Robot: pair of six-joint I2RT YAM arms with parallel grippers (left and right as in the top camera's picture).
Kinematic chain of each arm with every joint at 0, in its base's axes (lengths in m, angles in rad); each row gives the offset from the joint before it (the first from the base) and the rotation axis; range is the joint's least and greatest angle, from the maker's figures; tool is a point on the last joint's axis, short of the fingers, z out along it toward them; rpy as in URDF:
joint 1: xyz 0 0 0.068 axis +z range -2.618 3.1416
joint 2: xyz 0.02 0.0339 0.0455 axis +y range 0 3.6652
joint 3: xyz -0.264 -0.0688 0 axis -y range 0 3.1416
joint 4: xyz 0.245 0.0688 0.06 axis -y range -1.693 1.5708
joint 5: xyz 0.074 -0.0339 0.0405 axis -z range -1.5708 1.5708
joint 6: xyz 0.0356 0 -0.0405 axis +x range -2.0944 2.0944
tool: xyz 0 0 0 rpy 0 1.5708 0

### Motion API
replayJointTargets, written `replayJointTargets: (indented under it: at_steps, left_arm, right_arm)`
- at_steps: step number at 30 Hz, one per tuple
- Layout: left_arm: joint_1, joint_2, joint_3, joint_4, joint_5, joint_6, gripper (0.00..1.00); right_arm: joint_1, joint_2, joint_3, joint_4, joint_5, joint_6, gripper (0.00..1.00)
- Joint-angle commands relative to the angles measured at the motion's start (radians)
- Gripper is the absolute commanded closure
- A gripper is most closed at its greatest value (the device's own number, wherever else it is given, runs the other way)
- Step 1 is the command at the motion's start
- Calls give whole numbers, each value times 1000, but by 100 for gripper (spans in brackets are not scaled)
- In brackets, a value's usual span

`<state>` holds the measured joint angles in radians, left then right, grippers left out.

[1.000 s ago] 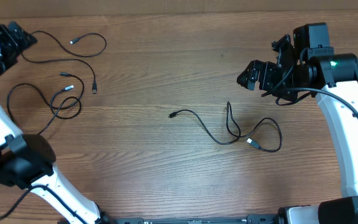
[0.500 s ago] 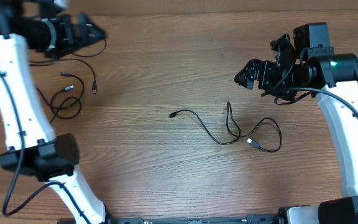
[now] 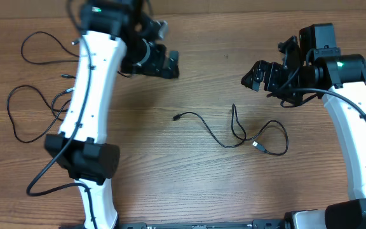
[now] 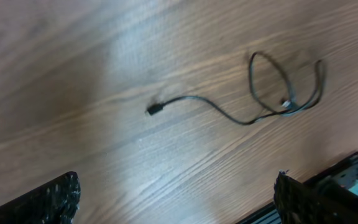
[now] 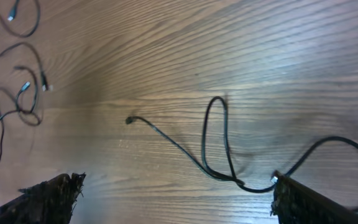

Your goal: Untangle cables

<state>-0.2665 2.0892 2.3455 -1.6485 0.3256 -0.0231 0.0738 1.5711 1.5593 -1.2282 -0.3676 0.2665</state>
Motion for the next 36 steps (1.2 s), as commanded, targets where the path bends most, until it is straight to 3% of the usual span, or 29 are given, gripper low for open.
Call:
replayJointTargets:
  at_steps: [1, 7, 12, 18, 23, 29, 32, 36]
  left_arm:
    - [-28, 3, -85, 27, -92, -90, 0]
    - [-30, 3, -205, 50, -71, -177, 0]
    - [-47, 3, -274, 42, 72, -109, 0]
    - [-111, 3, -332, 72, 95, -106, 0]
    - [-203, 3, -372, 171, 95, -255, 0]
    - [-324, 4, -383, 320, 91, -316, 0]
    - [-389, 5, -383, 430, 37, -491, 0]
    - [-431, 17, -383, 509, -26, -623, 0]
  right_arm:
    - [3, 5, -3, 0, 61, 48, 0]
    - [3, 5, -3, -11, 68, 48, 0]
    - [-29, 5, -3, 15, 90, 53, 0]
    - [-115, 5, -3, 16, 90, 56, 0]
    - [-205, 5, -3, 1, 91, 55, 0]
    - [-278, 5, -3, -12, 114, 48, 0]
    - [-313, 5, -3, -15, 114, 48, 0]
    - [-317, 5, -3, -24, 114, 47, 0]
